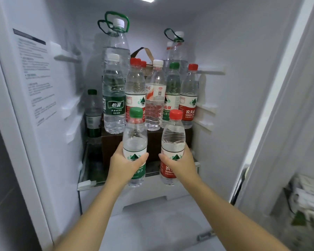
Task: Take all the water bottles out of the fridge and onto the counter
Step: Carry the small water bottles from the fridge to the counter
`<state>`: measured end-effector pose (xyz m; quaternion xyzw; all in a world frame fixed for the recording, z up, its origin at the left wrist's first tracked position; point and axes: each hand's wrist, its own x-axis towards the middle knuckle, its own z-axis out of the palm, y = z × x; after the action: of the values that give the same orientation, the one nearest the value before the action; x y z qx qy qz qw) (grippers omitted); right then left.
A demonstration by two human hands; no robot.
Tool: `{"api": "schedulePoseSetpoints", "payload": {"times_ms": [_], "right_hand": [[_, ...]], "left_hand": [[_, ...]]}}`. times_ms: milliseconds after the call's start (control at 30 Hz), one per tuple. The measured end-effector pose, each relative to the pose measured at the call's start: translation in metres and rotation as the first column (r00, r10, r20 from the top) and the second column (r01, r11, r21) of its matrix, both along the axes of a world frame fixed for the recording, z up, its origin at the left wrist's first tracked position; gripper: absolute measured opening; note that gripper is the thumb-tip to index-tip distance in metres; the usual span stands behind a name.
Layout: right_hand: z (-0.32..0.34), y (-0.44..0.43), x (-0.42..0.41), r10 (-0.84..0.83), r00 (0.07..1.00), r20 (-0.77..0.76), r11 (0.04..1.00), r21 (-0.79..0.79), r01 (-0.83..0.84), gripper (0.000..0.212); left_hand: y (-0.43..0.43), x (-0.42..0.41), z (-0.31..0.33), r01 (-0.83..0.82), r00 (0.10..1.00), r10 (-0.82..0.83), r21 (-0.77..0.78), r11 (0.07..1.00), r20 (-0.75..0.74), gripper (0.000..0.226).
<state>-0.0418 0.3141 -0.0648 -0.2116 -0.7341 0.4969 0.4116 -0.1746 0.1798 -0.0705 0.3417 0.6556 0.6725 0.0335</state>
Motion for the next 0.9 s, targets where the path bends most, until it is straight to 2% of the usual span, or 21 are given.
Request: {"api": "schedulePoseSetpoints", "payload": {"times_ms": [167,367,500,633,767,900], "right_hand": [[-0.003,-0.016,0.047,-0.059,0.998,-0.004,0.998,-0.002,0.059,0.056],[-0.011,-0.043,0.123,-0.076,0.996,0.045,0.997,-0.005,0.076,0.049],[-0.008,-0.066,0.179,-0.05,0.998,0.029,0.999,-0.004,0.05,0.05],[-0.006,-0.09,0.24,-0.04,0.999,-0.002,0.999,-0.006,0.04,0.049],[-0.013,-0.111,0.308,-0.068,0.997,-0.03,0.997,-0.029,0.067,0.051],[-0.023,-0.132,0.384,-0.113,0.993,-0.03,0.993,-0.024,0.112,0.042]], "left_hand": [[-0.016,0.048,0.008,0.024,0.998,-0.022,0.03,0.999,-0.062,0.049],[-0.04,0.127,0.001,0.053,0.998,-0.051,0.073,0.996,-0.033,0.052],[-0.057,0.182,-0.008,0.03,0.999,-0.029,0.068,0.997,-0.013,0.057],[-0.076,0.24,-0.018,0.043,0.999,-0.041,0.052,0.998,-0.03,0.051],[-0.095,0.304,-0.032,0.103,0.995,-0.102,0.036,0.994,-0.017,0.054],[-0.108,0.374,-0.036,0.193,0.981,-0.194,0.043,0.98,0.009,0.05]]}}
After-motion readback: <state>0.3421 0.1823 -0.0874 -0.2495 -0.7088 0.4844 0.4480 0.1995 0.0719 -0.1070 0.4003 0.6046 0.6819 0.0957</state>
